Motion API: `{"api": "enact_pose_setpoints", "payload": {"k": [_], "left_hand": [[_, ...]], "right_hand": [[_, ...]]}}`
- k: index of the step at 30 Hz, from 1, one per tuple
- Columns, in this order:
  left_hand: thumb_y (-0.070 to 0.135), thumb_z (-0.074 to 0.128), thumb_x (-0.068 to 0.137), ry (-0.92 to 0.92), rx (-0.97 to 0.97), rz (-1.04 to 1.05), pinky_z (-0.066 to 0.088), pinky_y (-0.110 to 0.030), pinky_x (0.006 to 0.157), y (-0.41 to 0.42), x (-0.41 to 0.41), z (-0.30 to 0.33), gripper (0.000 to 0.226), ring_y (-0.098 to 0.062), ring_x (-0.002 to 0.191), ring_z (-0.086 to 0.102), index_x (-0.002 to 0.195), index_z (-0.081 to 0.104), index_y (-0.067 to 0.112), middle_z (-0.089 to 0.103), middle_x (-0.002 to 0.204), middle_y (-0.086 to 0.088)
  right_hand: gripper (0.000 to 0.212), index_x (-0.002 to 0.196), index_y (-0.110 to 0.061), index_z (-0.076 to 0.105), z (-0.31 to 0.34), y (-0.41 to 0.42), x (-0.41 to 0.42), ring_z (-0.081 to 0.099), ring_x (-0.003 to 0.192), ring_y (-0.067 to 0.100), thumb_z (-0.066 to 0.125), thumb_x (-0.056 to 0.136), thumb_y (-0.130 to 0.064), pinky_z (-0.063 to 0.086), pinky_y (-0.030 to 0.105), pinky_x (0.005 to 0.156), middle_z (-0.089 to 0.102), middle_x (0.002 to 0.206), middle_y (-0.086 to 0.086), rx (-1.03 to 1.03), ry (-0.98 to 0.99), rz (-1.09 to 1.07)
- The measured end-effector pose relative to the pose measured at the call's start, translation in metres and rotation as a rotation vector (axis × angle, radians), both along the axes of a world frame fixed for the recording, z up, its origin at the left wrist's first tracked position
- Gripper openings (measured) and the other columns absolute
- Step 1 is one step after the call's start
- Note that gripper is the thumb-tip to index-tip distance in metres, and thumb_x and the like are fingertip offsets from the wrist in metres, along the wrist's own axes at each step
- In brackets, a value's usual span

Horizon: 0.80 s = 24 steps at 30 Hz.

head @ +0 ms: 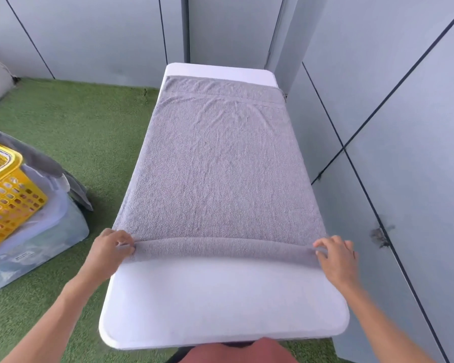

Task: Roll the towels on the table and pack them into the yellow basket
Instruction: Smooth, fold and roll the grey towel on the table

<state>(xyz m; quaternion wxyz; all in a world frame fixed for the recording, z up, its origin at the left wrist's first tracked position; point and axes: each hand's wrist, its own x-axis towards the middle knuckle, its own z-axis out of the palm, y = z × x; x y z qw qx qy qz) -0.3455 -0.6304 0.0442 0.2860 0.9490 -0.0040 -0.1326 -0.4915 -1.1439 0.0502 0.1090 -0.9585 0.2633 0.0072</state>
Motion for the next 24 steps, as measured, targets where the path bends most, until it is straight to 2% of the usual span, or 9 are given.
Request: {"api": "enact_pose_setpoints", "payload": {"k": [2, 4, 7, 9, 15, 17, 19, 22, 24], "left_hand": [[0.013, 0.074, 0.08, -0.291, 0.201, -0.096, 0.04, -0.036, 0.069, -0.007, -0.02, -0.003, 0.011, -0.026, 0.082, 0.049, 0.077, 0.067, 0.021, 0.054, 0.088, 0.0], [0.011, 0.072, 0.08, -0.423, 0.248, -0.157, 0.045, -0.04, 0.063, -0.016, -0.042, -0.01, 0.008, -0.026, 0.08, 0.049, 0.086, 0.067, 0.014, 0.054, 0.09, -0.002], [0.01, 0.077, 0.075, -0.437, 0.294, -0.261, 0.049, -0.046, 0.088, -0.02, -0.057, -0.033, 0.047, -0.034, 0.105, 0.053, 0.117, 0.06, -0.002, 0.056, 0.116, -0.015], [0.003, 0.076, 0.074, -0.43, 0.302, -0.299, 0.043, -0.048, 0.1, -0.018, -0.045, -0.041, 0.058, -0.037, 0.118, 0.05, 0.127, 0.053, -0.005, 0.054, 0.125, -0.017], [-0.012, 0.051, 0.081, -0.24, 0.29, -0.288, 0.049, -0.041, 0.087, -0.015, -0.01, -0.024, 0.039, -0.029, 0.104, 0.056, 0.112, 0.063, 0.01, 0.062, 0.106, -0.004], [-0.006, 0.044, 0.083, -0.079, 0.356, -0.338, 0.046, -0.037, 0.091, -0.008, -0.007, -0.018, 0.043, -0.024, 0.111, 0.056, 0.115, 0.062, 0.016, 0.062, 0.111, 0.001], [0.004, 0.045, 0.089, 0.167, 0.396, -0.368, 0.044, -0.032, 0.095, -0.001, -0.002, -0.011, 0.039, -0.019, 0.116, 0.055, 0.121, 0.06, 0.021, 0.061, 0.119, 0.004], [0.003, 0.057, 0.086, 0.321, 0.113, -0.286, 0.046, -0.029, 0.092, 0.004, 0.009, -0.001, 0.034, -0.018, 0.11, 0.06, 0.112, 0.063, 0.026, 0.066, 0.112, 0.003], [0.002, 0.066, 0.082, 0.183, -0.027, -0.096, 0.047, -0.035, 0.086, 0.001, 0.007, 0.002, 0.031, -0.022, 0.1, 0.062, 0.095, 0.064, 0.031, 0.066, 0.102, 0.0]], "right_hand": [[0.014, 0.091, -0.02, 0.069, -0.007, 0.012, -0.012, 0.055, 0.091, 0.032, 0.066, 0.084, -0.009, 0.041, 0.044, 0.086, 0.059, 0.091, 0.003, -0.017, -0.091, 0.03], [0.024, 0.105, -0.012, 0.067, -0.016, 0.017, -0.028, 0.054, 0.099, 0.032, 0.061, 0.084, -0.001, 0.042, 0.047, 0.093, 0.057, 0.101, 0.006, 0.088, -0.136, 0.041], [0.054, 0.128, -0.01, 0.055, -0.023, 0.017, -0.04, 0.042, 0.119, 0.027, 0.06, 0.077, 0.005, 0.033, 0.043, 0.108, 0.05, 0.121, 0.004, 0.145, -0.086, 0.1], [0.057, 0.132, -0.008, 0.051, -0.024, 0.012, -0.034, 0.042, 0.122, 0.029, 0.063, 0.077, 0.003, 0.031, 0.041, 0.108, 0.049, 0.124, 0.005, 0.148, -0.018, 0.143], [0.038, 0.123, -0.005, 0.059, -0.003, -0.005, -0.008, 0.054, 0.116, 0.027, 0.057, 0.085, 0.002, 0.032, 0.027, 0.099, 0.059, 0.118, 0.01, 0.23, 0.156, 0.186], [0.033, 0.117, -0.022, 0.062, 0.003, -0.018, -0.014, 0.057, 0.114, 0.02, 0.056, 0.087, -0.007, 0.035, 0.023, 0.095, 0.062, 0.115, 0.0, 0.273, 0.326, 0.224], [0.033, 0.106, -0.038, 0.061, 0.011, -0.026, -0.017, 0.06, 0.108, 0.013, 0.059, 0.085, -0.012, 0.043, 0.027, 0.093, 0.064, 0.111, -0.009, 0.464, 0.411, 0.166], [0.046, 0.113, -0.028, 0.059, 0.014, -0.024, -0.011, 0.056, 0.109, 0.016, 0.066, 0.08, 0.003, 0.043, 0.024, 0.084, 0.06, 0.117, 0.001, 0.732, 0.131, -0.044], [0.042, 0.104, -0.028, 0.063, 0.009, -0.019, -0.01, 0.054, 0.11, 0.023, 0.07, 0.077, 0.003, 0.039, 0.028, 0.087, 0.056, 0.114, 0.005, 0.574, -0.132, -0.1]]}}
